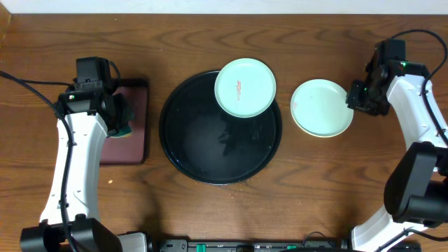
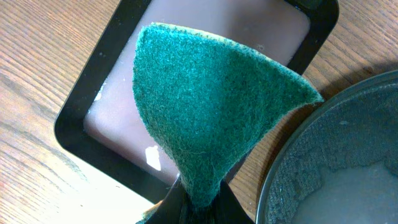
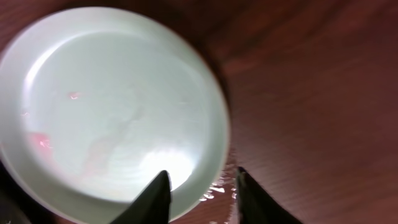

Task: Clean dirty plates on tray and stack at the side
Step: 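Lower the pale green plate onto the yellow plate and release, then move right gripper to the last pale green plate and grip its rim, then scrub the last pale green plate with the sponge in left gripper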

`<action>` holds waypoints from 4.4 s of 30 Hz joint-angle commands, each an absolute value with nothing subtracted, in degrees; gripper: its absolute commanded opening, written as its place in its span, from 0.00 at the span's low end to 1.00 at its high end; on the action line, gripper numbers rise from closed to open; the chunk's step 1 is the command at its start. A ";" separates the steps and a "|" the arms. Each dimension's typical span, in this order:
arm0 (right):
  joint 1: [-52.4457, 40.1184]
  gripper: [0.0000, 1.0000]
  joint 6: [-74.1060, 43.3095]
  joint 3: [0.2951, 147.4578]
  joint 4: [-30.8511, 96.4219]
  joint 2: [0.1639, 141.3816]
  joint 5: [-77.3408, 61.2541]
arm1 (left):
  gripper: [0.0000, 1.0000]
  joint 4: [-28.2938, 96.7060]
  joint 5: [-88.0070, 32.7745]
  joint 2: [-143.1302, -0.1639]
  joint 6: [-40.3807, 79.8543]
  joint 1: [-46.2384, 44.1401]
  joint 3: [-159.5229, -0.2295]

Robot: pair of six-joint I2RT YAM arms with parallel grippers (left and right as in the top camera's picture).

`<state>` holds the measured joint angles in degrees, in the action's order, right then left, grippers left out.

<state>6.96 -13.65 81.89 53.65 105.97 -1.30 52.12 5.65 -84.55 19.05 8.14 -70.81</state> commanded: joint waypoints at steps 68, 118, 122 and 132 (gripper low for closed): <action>-25.93 0.01 -6.83 102.10 57.56 134.43 -18.48 | 0.07 42.28 -1.13 -96.86 17.67 -10.72 -71.31; -25.98 0.01 -8.12 102.04 57.47 134.43 -17.80 | 0.08 39.38 15.70 -112.09 29.71 -21.30 -71.33; -25.98 0.01 -8.10 102.04 57.52 134.43 -17.78 | 0.07 44.18 15.40 -112.09 29.63 -21.32 -71.33; -25.98 0.01 -8.75 102.04 57.41 134.43 -17.41 | 0.07 43.99 -22.63 -112.09 -0.80 -21.30 -71.33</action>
<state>-25.96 -7.64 103.42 56.90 133.10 -21.06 43.27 -3.53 -110.78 13.65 -21.30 -72.64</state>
